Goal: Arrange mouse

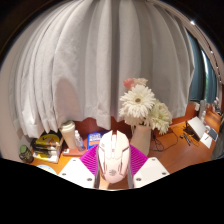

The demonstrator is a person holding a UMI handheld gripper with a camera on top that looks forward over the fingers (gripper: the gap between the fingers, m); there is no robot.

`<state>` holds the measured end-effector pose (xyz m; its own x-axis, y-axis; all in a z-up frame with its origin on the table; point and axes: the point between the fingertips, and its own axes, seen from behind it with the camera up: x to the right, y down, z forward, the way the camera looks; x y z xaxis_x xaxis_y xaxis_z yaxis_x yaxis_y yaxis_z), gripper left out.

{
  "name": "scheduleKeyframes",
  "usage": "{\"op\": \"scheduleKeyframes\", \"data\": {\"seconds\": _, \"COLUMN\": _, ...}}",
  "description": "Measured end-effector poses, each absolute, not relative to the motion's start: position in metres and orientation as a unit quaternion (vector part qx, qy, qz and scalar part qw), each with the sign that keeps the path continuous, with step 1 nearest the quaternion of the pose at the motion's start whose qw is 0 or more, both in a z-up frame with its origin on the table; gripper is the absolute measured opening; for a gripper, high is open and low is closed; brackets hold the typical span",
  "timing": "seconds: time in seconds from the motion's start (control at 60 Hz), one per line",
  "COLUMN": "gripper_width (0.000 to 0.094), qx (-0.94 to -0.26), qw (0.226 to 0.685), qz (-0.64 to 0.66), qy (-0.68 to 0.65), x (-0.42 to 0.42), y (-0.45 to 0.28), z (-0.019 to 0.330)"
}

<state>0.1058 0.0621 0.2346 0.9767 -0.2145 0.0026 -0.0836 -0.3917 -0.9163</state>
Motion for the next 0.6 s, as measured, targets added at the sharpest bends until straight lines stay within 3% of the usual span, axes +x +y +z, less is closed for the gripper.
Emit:
{"op": "scheduleKeyframes", "data": {"seconds": 0.15, "gripper_width": 0.0393, "qx": -0.804, "qw": 0.590, "qz": -0.026, "qy": 0.062, "x": 0.006, "y": 0.077, "z": 0.310}}
{"op": "scheduleKeyframes", "data": {"seconds": 0.283, "gripper_width": 0.0393, "qx": -0.803, "qw": 0.595, "qz": 0.016, "qy": 0.017, "x": -0.099, "y": 0.089, "z": 0.314}}
{"op": "scheduleKeyframes", "data": {"seconds": 0.4, "gripper_width": 0.0388, "qx": -0.826, "qw": 0.562, "qz": 0.050, "qy": -0.017, "x": -0.181, "y": 0.095, "z": 0.259}}
{"op": "scheduleKeyframes", "data": {"seconds": 0.6, "gripper_width": 0.0384, "qx": -0.886, "qw": 0.458, "qz": 0.064, "qy": -0.043, "x": -0.255, "y": 0.086, "z": 0.099}}
